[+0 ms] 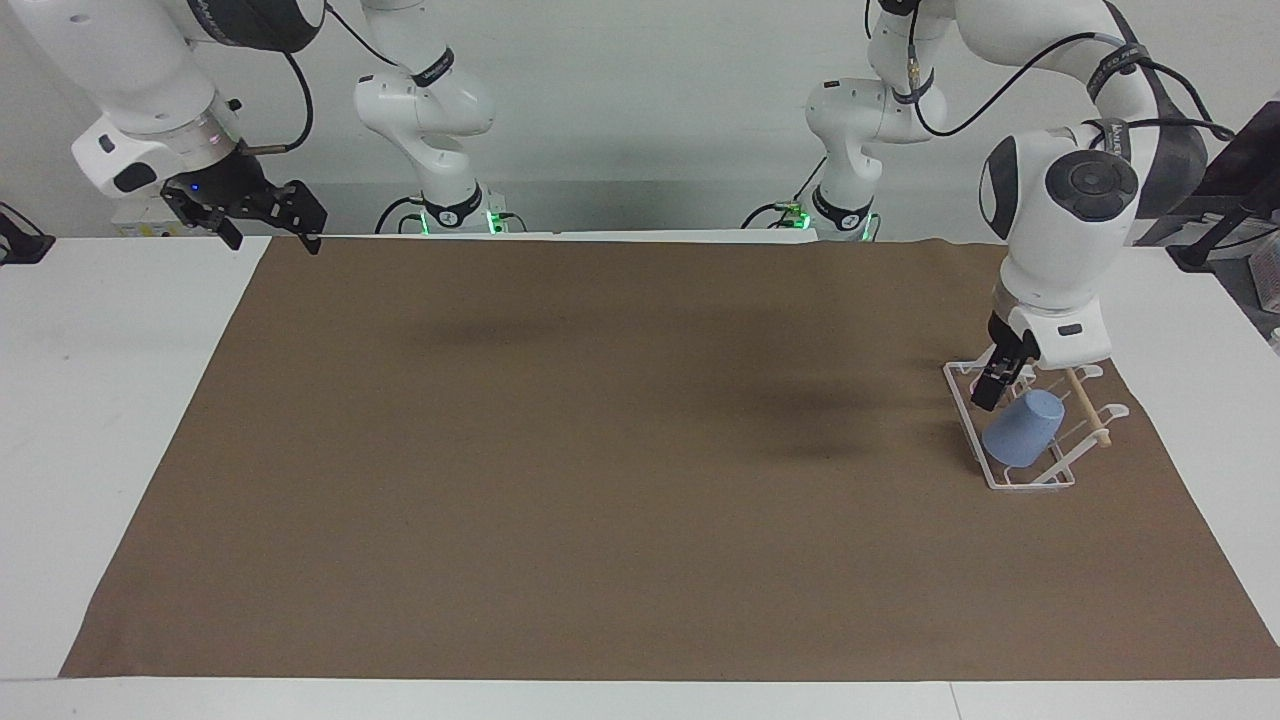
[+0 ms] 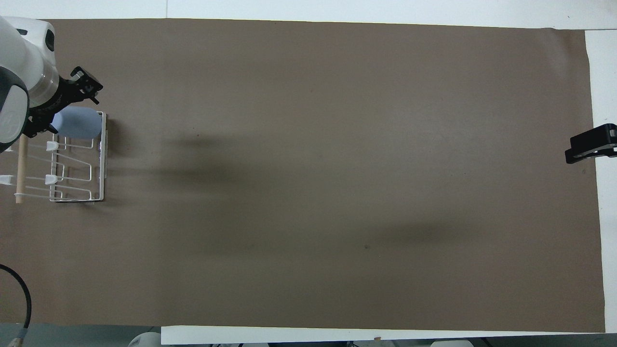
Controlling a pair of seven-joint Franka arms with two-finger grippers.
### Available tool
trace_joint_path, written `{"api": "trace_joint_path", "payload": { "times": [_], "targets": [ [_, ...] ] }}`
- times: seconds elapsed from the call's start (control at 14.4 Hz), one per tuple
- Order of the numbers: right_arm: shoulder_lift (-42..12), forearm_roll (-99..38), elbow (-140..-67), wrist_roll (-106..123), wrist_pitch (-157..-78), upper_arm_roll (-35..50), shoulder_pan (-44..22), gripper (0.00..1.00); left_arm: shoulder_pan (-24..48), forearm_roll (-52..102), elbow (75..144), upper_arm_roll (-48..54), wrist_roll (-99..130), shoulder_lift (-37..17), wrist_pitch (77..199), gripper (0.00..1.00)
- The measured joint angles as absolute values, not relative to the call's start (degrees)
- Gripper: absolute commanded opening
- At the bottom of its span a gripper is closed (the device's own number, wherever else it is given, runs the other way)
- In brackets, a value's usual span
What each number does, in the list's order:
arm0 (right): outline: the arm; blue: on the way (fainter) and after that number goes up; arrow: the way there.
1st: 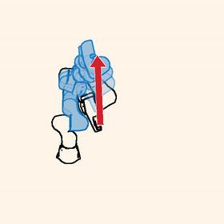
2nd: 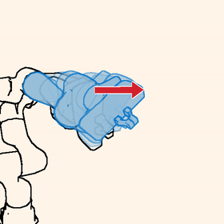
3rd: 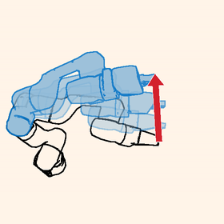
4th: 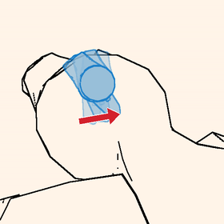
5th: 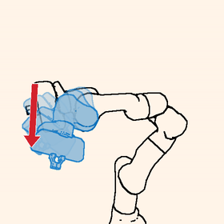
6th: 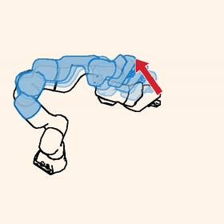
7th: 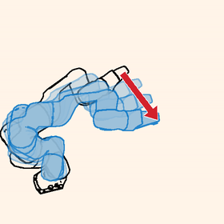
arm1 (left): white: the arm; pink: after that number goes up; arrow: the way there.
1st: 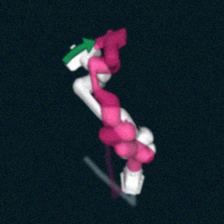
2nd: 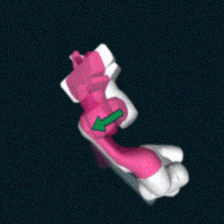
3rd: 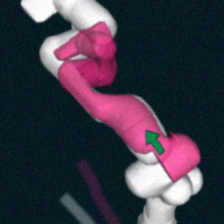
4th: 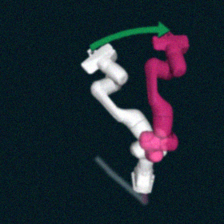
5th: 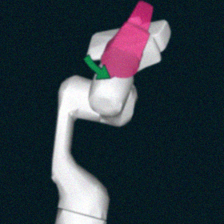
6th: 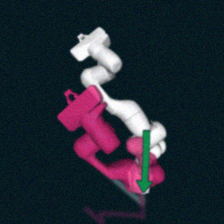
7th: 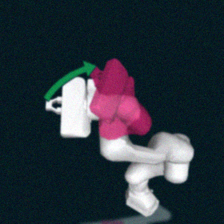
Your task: Hang cup on cup holder
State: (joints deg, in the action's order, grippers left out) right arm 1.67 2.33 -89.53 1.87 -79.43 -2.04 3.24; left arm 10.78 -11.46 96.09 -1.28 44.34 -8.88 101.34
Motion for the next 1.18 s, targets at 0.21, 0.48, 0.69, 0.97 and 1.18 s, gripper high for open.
{"api": "trace_joint_path", "payload": {
  "times": [0.21, 0.48, 0.69, 0.97, 1.18],
  "targets": [
    [1.67, 2.33, -89.53, 1.87, -79.43, -2.04, 3.24, 1.00, 9.60, -8.77, 95.85, -1.34, 29.85, -7.09, 99.98, 1.00],
    [1.67, 2.33, -89.53, 1.87, -79.43, -2.04, 3.24, 1.00, 9.45, -7.53, 95.74, -1.30, 13.54, -4.24, 96.29, 1.00],
    [1.67, 2.33, -89.53, 1.87, -79.43, -2.04, 3.25, 1.00, 8.93, -7.52, 95.70, -1.39, 3.79, -2.00, 95.01, 1.00],
    [1.67, 2.33, -89.53, 1.87, -79.43, -2.06, 3.26, 1.00, 8.46, -5.67, 95.36, -1.38, 2.07, 0.03, 95.82, 1.00],
    [1.67, 2.34, -89.53, 1.87, -79.43, -2.10, 3.29, 1.00, 8.46, -4.91, 94.44, -1.25, 2.03, 0.34, 97.62, 1.00]
  ]
}}
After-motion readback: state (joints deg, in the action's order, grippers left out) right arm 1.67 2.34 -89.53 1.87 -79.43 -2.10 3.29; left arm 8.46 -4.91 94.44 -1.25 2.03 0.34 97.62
